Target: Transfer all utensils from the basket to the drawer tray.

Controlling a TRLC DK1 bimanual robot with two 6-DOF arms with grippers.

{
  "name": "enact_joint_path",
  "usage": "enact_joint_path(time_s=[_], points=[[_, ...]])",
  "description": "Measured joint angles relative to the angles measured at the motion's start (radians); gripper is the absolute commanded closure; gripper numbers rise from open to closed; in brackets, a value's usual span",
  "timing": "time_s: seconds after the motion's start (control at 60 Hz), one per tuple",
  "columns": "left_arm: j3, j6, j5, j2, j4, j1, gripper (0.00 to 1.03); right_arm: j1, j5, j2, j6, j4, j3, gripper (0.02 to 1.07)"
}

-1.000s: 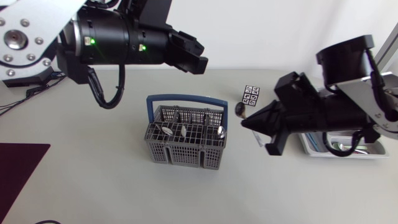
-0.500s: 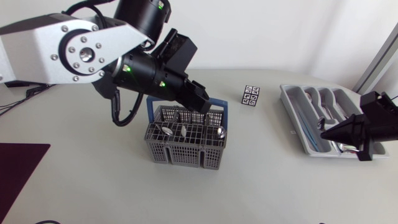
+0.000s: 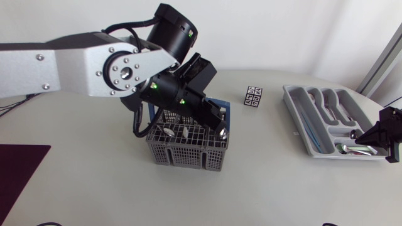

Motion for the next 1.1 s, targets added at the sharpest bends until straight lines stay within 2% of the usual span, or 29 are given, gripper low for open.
enact_joint_path(time_s=[0.167, 0.283, 0.35, 0.4, 0.417, 0.483, 0.583, 0.867, 1.1], points=[[0.000, 0.000, 0.010, 0.006, 0.013, -0.001, 0.67, 0.005, 0.087, 0.021, -0.050, 0.204, -0.047, 0.95], [0.000, 0.000, 0.015, 0.016, 0.016, -0.001, 0.67, 0.015, 0.165, 0.034, -0.088, 0.254, -0.077, 0.93], [0.000, 0.000, 0.018, 0.022, 0.019, -0.002, 0.67, 0.021, 0.192, 0.041, -0.105, 0.286, -0.092, 0.75], [0.000, 0.000, 0.023, 0.027, 0.019, -0.002, 0.67, 0.023, 0.199, 0.042, -0.112, 0.310, -0.106, 0.49], [0.000, 0.000, 0.023, 0.029, 0.019, -0.002, 0.67, 0.023, 0.201, 0.042, -0.114, 0.312, -0.110, 0.44], [0.000, 0.000, 0.025, 0.035, 0.019, -0.002, 0.67, 0.024, 0.203, 0.040, -0.115, 0.333, -0.127, 0.38], [-0.001, 0.000, 0.025, 0.049, 0.034, -0.002, 0.67, 0.025, 0.185, 0.019, -0.113, 0.369, -0.152, 0.35], [-0.022, 0.000, 0.025, 0.087, 0.050, -0.006, 0.67, 0.026, 0.100, -0.108, -0.075, 0.368, -0.255, 0.30], [-0.088, 0.000, 0.025, 0.102, 0.149, -0.019, 0.68, 0.027, 0.039, -0.208, -0.046, 0.365, -0.344, 0.30]])
